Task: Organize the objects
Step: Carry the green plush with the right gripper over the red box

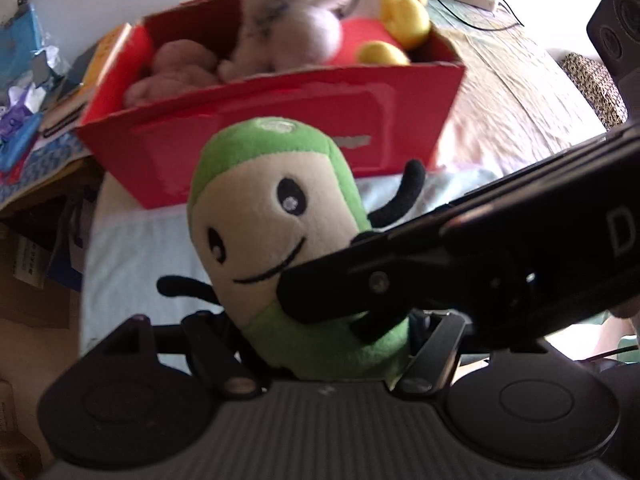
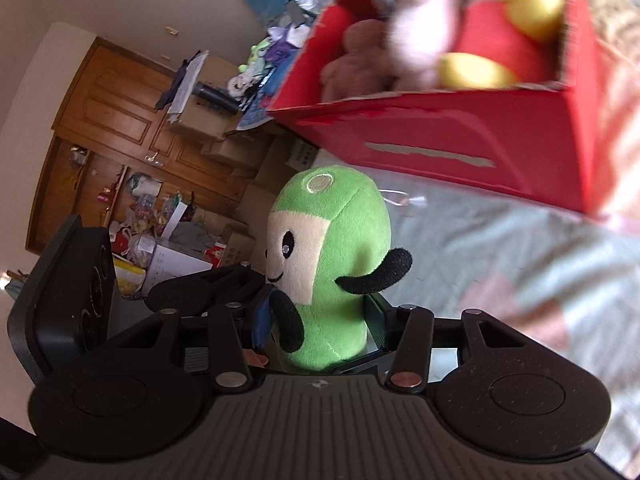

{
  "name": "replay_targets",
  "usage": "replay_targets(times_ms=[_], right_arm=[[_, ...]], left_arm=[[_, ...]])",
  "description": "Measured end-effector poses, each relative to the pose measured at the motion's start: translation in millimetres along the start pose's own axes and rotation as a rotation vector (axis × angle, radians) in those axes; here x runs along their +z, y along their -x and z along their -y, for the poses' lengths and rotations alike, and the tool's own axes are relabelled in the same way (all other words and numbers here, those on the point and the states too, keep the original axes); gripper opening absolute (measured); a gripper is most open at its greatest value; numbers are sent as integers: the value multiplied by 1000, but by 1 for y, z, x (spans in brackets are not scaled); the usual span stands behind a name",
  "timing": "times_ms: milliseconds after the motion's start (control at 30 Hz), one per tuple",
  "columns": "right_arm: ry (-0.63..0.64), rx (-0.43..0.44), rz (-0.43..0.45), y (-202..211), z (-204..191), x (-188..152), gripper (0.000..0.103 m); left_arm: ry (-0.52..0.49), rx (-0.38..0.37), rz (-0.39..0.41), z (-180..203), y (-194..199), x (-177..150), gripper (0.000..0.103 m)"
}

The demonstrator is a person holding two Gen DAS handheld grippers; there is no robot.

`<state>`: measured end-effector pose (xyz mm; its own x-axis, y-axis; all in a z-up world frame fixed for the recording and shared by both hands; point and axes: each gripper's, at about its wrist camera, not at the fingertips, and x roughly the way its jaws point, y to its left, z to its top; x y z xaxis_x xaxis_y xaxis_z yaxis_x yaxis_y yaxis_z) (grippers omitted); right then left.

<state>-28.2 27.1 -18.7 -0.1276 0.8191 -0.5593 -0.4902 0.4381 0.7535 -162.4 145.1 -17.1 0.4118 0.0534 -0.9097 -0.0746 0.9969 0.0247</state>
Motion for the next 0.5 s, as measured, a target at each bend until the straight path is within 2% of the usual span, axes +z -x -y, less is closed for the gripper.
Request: replay_targets(times_ms=[233,500], right_arm=[[49,30,49,-20,-32,17,51],[79,26,167,-19,-53,34,51]], left_arm=[[-22,17,79,-38,18,9,71],[-61,-17,225,-70,44,34,71]])
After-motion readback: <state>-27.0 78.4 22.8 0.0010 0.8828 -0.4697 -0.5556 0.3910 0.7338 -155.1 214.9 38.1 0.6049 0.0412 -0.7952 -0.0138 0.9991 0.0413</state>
